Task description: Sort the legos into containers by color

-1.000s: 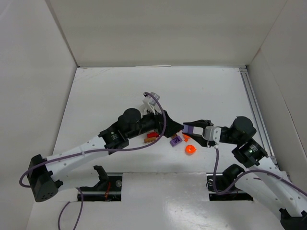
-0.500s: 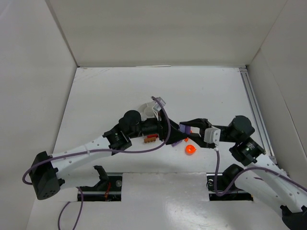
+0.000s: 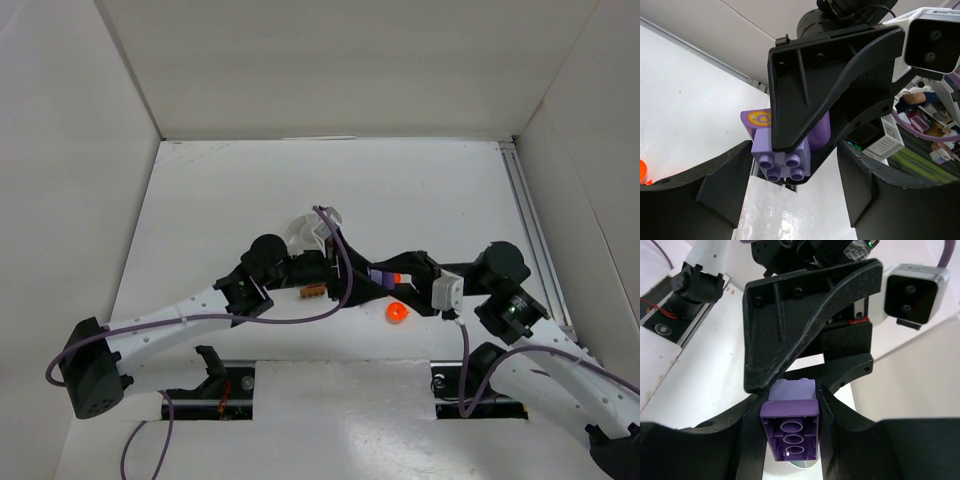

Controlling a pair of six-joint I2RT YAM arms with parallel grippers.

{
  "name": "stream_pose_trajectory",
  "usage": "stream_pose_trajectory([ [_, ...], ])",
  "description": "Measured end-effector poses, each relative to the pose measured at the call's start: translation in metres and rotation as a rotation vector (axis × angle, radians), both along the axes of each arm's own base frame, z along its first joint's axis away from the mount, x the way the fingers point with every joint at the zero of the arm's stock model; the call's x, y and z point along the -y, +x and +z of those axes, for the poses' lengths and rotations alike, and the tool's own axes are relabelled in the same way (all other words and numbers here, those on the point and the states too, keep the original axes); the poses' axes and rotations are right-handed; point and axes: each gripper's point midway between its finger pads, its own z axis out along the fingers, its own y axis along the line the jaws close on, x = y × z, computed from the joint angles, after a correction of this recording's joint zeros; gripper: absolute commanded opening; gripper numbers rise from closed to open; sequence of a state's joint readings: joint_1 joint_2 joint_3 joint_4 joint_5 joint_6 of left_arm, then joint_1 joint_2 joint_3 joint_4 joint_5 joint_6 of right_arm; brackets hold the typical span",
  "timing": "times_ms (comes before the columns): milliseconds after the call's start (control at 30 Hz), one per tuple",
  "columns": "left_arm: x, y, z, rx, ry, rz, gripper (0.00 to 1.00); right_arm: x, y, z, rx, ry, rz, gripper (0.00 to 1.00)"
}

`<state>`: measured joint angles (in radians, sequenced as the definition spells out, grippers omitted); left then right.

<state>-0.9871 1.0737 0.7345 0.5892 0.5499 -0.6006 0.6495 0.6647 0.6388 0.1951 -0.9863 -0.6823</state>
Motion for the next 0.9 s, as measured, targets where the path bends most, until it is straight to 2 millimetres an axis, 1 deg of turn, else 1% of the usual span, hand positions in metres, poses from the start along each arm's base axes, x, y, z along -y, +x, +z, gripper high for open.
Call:
stream_pose_trajectory([
  [67,-0.001,-0.001,0.002,0.0,-0.007,0.001,0.64,-0.001,-0.001,-0.002,-0.003,-0.007,0.014,0.24],
  [200,-0.003,0.002,0.006,0.0,-0.017,0.023,0.48,-0.002,-0.003,-0.001,0.003,-0.005,0.027,0.24],
  [233,-0.003,0.003,0.006,0.0,-0.019,0.029,0.39,-0.002,-0.003,-0.001,0.005,-0.004,0.026,0.25],
  [300,-0.004,0.003,0.006,-0.004,-0.018,0.032,0.32,-0.001,-0.003,0.001,0.01,0.001,0.021,0.25],
  [400,-0.005,0.001,0.009,-0.004,-0.027,0.025,0.2,0.0,-0.004,0.004,0.023,0.009,0.019,0.29],
  [467,-0.005,0.001,0.009,-0.005,-0.028,0.026,0.17,0.0,-0.004,0.004,0.024,0.009,0.019,0.31],
  [500,-0.005,0.001,0.009,-0.007,-0.027,0.028,0.09,0.0,-0.004,0.003,0.022,0.008,0.019,0.31],
  [567,-0.005,0.003,0.008,-0.014,-0.024,0.037,0.0,-0.001,-0.002,0.002,0.018,0.006,0.017,0.34],
  [667,-0.008,0.007,0.008,-0.032,-0.019,0.074,0.0,-0.002,0.001,0.0,0.013,0.002,0.005,0.38],
  [767,-0.013,0.011,0.005,-0.054,-0.018,0.123,0.0,-0.003,0.005,-0.002,0.005,-0.002,-0.016,0.39],
  [900,-0.022,0.016,0.001,-0.08,-0.019,0.182,0.0,-0.004,0.01,-0.01,-0.026,-0.023,-0.058,0.39],
])
